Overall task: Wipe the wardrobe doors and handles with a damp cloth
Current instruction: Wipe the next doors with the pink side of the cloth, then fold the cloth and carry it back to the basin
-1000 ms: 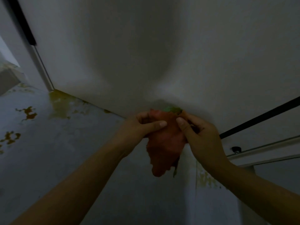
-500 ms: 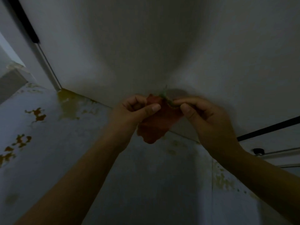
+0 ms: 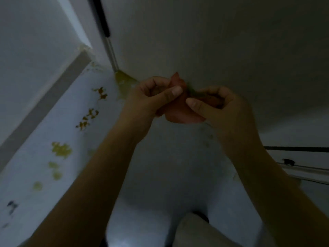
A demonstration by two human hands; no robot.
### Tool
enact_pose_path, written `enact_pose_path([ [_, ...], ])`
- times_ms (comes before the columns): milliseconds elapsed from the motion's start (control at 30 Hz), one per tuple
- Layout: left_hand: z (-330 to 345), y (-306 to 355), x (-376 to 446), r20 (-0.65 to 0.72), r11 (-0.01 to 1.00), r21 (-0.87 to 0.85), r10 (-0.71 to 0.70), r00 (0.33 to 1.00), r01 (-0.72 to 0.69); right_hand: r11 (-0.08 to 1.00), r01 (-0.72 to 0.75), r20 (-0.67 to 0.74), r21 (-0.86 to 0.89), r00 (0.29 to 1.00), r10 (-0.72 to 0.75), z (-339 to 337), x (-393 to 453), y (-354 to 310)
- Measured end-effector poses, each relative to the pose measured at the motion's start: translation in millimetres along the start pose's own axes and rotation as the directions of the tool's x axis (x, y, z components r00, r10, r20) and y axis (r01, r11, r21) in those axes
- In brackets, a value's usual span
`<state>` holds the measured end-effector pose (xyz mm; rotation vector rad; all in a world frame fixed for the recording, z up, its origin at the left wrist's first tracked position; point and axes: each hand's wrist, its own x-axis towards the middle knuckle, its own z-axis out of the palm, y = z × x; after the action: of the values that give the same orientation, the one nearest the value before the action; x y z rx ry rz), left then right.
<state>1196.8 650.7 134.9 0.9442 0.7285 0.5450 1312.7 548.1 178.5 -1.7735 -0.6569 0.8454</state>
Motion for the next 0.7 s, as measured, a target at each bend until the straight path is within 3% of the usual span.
enact_pose_path([
  [200, -7, 109, -98, 0.141, 0.991, -0.054, -0.114, 0.983, 0.123, 0.998, -0.061, 0.151, 0.030, 0.987, 0.056, 9, -62, -131],
  [300, 3, 166, -162, 0.143, 0.964, 0.170, -0.231, 0.962, 0.206, 0.995, -0.067, 0.286, 0.068, 0.957, 0.045, 8, -93, -206],
  [367, 14, 202, -207, 0.025, 0.946, 0.245, -0.223, 0.975, 0.210, 0.994, -0.083, 0.333, 0.070, 0.941, 0.055, 12, -114, -248],
  [467, 30, 250, -276, -0.273, 0.971, 0.140, -0.151, 0.950, 0.195, 0.994, -0.105, 0.397, -0.011, 0.912, 0.100, 32, -145, -293],
  [533, 35, 278, -322, -0.464, 0.985, 0.051, -0.126, 0.877, 0.168, 0.989, -0.130, 0.518, -0.070, 0.843, 0.148, 53, -172, -315],
  [600, 30, 301, -368, -0.609, 0.995, -0.024, -0.093, 0.787, 0.099, 0.982, -0.154, 0.659, -0.113, 0.728, 0.190, 76, -205, -332],
  [700, 4, 318, -439, -0.758, 0.997, -0.058, -0.074, 0.648, 0.045, 0.971, -0.070, 0.792, -0.230, 0.567, 0.229, 117, -264, -345],
])
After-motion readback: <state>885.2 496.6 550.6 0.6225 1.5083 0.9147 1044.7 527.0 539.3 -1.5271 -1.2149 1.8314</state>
